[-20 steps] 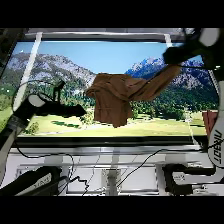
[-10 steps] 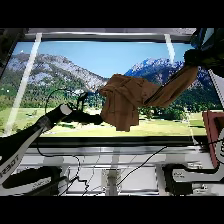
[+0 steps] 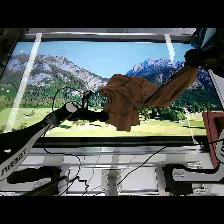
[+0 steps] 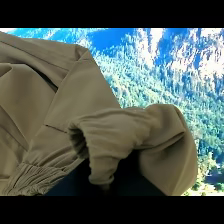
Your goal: Fold the clothes and pants, and hang the long-sleeved shirts on hangers.
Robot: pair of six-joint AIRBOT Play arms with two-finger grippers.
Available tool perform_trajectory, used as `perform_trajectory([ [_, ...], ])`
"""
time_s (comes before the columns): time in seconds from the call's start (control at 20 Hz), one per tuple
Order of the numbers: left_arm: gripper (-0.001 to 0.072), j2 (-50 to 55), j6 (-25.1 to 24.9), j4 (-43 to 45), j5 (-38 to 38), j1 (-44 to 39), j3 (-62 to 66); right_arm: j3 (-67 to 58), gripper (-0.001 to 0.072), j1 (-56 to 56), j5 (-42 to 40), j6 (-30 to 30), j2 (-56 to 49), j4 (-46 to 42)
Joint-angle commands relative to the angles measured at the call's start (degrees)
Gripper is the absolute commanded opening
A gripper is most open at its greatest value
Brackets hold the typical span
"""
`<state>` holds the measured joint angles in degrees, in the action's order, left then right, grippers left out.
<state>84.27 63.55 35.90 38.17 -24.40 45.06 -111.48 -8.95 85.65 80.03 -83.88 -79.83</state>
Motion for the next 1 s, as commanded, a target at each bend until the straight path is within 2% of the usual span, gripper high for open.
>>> perform_trajectory([
  [0.0, 0.0699, 0.66, -0.17, -0.04, 0.44, -1.51, 0.44, 0.00, 0.0036, -0.04, -0.17, 0.00, 0.00, 0.15],
  [0.05, 0.0686, 0.70, -0.15, 0.13, 0.50, -1.62, 0.70, 0.00, 0.0036, -0.04, -0.17, 0.00, 0.00, 0.17],
  [0.1, 0.0609, 0.70, -0.15, -0.02, 0.52, -1.79, 0.94, 0.00, 0.0036, -0.04, -0.17, 0.00, 0.00, 0.17],
  [0.15, 0.0573, 0.70, -0.17, 0.02, 0.55, -2.23, 1.20, 0.00, 0.0036, -0.04, -0.17, 0.00, 0.00, 0.17],
  [0.25, 0.0553, 0.81, -0.15, 0.02, 0.39, -3.58, 1.62, 0.00, 0.0036, -0.04, -0.17, 0.00, 0.00, 0.17],
  [0.35, 0.0362, 0.92, -0.17, 0.02, -0.66, -4.68, 1.62, 0.00, 0.0036, -0.04, -0.17, 0.00, 0.00, 0.17],
  [0.4, 0.0306, 0.92, -0.17, 0.02, -1.29, -4.85, 1.64, 0.00, 0.0036, -0.04, -0.17, 0.02, 0.00, 0.20],
  [0.45, 0.0178, 0.92, -0.20, 0.04, -1.60, -4.83, 1.84, 0.00, 0.0036, -0.04, -0.20, 0.02, 0.00, 0.20],
  [0.5, 0.0020, 0.92, -0.22, 0.07, -2.05, -4.74, 2.23, 0.00, 0.0036, -0.04, -0.24, 0.02, 0.00, 0.20],
  [0.65, 0.0024, 0.90, -1.49, 1.03, -4.74, -3.52, 6.05, -0.02, 0.0036, -0.04, -0.98, 0.00, 0.00, 0.35],
  [0.8, 0.0023, 0.04, -1.40, 9.64, -4.50, 0.28, 13.70, -0.07, 0.0036, -0.11, -1.77, 0.00, 0.09, 0.35],
  [0.95, 0.0023, -3.89, 3.02, 20.41, -4.52, 6.75, 20.13, -0.07, 0.0036, -0.11, -3.23, -0.02, 0.09, 0.17],
])
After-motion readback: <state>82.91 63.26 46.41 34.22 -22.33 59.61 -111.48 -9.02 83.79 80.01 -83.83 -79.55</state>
